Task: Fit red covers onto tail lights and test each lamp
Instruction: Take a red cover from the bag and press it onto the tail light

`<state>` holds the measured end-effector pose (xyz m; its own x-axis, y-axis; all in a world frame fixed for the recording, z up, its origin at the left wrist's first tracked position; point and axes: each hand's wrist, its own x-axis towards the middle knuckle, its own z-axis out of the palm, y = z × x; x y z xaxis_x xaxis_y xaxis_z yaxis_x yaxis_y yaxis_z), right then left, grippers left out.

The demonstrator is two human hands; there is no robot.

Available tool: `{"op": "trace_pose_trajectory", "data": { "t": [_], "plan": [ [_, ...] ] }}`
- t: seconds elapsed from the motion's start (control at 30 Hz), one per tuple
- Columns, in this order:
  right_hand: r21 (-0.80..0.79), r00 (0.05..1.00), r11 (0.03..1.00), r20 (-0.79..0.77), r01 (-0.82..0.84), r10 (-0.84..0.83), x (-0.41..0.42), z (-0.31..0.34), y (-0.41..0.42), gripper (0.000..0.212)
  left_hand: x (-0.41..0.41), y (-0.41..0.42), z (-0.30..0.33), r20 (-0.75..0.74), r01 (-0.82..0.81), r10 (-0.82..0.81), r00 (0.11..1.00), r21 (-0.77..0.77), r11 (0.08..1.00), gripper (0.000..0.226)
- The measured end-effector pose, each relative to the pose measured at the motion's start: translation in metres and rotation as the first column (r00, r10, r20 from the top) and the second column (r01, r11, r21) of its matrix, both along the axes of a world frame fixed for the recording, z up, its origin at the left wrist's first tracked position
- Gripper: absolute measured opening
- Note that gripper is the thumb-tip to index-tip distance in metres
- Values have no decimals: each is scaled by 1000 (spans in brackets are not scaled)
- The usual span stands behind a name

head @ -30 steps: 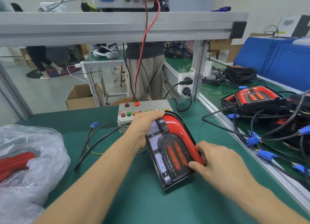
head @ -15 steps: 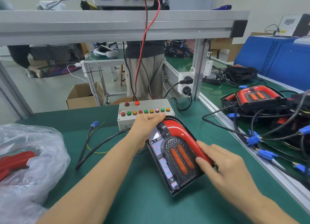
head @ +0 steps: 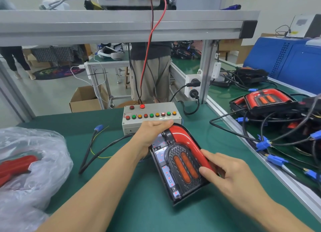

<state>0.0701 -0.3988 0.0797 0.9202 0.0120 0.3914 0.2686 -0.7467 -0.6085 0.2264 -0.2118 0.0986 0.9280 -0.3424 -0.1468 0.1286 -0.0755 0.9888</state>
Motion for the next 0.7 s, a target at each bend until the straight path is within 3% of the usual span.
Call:
{"op": "trace_pose_trajectory", "data": {
  "t": [0.1, 0.17, 0.27, 0.3, 0.37, 0.43, 0.47, 0.5, 0.7],
  "plan": [
    [-4, 998, 1000, -65, 20, -20, 2, 2, -3, 38, 0, 2, -3, -20, 25, -25, 999, -23, 999, 45],
    [10, 993, 1000, -116, 23, -21, 2, 4, -3, 38, 0, 3, -4, -23, 23, -23, 999, -24, 999, 45],
    [-132, 988, 989, -129, 66, -83, 2, 1, -4, 38, 2, 3, -3, -35, 15, -16, 999, -41, 999, 42],
    [-105, 985, 991, -143, 81, -96, 2, -1, -4, 36, 2, 2, -2, -46, 11, -14, 999, -58, 998, 41],
    [225, 959, 968, -281, 112, -45, 3, -1, -4, 32, 2, 2, 0, -62, 10, -16, 998, -82, 997, 45],
    [630, 889, 762, -423, 150, 175, 7, -1, -4, 45, 2, 1, 1, -86, 12, -19, 996, -91, 996, 48],
    [724, 851, 667, -452, 177, 266, 9, 0, -5, 55, 1, 1, 1, -104, 10, -19, 994, -95, 995, 49],
    [757, 822, 624, -471, 191, 321, 12, 1, -8, 60, 1, 0, 1, -117, 6, -17, 993, -98, 995, 51],
    [723, 740, 654, -562, 222, 370, 22, 9, -13, 44, -1, -1, 2, -140, 13, -27, 990, -104, 994, 48]
  ]
}}
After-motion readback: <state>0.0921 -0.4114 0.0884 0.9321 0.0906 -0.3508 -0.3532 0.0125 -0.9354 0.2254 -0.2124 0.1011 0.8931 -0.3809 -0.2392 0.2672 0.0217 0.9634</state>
